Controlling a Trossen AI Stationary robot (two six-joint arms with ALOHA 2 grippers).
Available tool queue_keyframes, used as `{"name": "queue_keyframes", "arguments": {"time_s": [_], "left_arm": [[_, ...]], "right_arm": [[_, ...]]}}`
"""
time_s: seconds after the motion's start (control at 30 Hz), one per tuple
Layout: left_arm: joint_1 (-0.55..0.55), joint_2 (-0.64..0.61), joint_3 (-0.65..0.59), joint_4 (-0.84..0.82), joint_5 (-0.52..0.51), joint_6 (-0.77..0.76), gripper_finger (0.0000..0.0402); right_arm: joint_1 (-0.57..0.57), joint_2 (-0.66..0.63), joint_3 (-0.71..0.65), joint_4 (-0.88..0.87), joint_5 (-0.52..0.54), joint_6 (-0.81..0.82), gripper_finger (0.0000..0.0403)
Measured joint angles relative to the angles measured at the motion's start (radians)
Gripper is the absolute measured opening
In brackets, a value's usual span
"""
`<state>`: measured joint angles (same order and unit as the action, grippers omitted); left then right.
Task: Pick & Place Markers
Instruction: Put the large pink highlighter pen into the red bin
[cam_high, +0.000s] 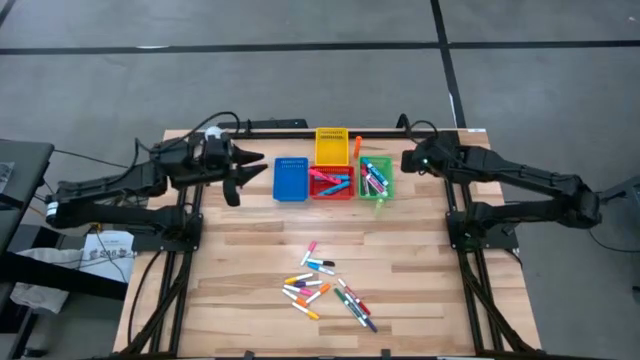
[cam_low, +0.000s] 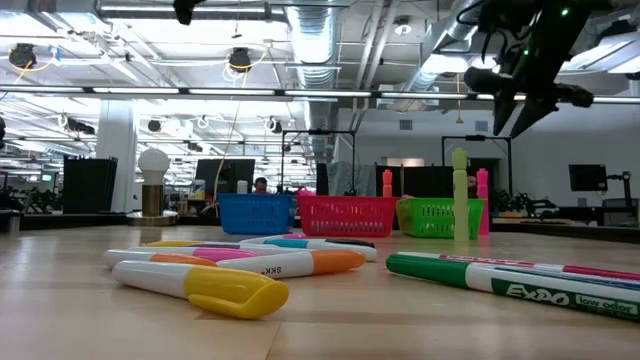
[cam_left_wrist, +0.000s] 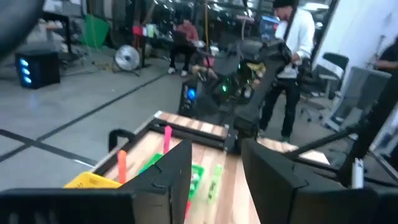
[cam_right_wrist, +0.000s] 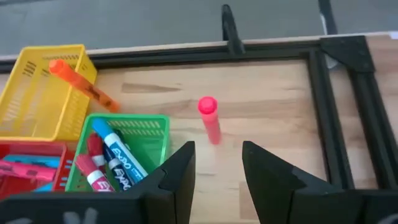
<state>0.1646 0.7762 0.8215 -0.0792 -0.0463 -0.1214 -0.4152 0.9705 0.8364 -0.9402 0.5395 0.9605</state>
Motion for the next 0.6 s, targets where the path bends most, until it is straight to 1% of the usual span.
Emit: {"name": "queue_keyframes", "arguments": {"time_s": [0.2, 0.3, 0.4, 0.6], "left_arm": [[0.000, -0.010, 0.000, -0.001, -0.006, 0.000, 0.0140], [0.000, -0.003, 0.000, -0.001, -0.006, 0.000, 0.0140], [0.000, -0.004, 0.000, 0.001, -0.006, 0.000, 0.0140], [0.000, -0.004, 0.000, 0.001, -0.006, 0.000, 0.0140]], "right_arm": [[-0.062, -0.003, -0.066, 0.160, -0.034, -0.132, 0.0125], [-0.103, -0.001, -0.111, 0.241, -0.059, -0.176, 0.0134], [-0.126, 0.006, -0.160, 0.329, -0.068, -0.188, 0.0158], [-0.144, 0.014, -0.225, 0.474, -0.067, -0.314, 0.0232]]}}
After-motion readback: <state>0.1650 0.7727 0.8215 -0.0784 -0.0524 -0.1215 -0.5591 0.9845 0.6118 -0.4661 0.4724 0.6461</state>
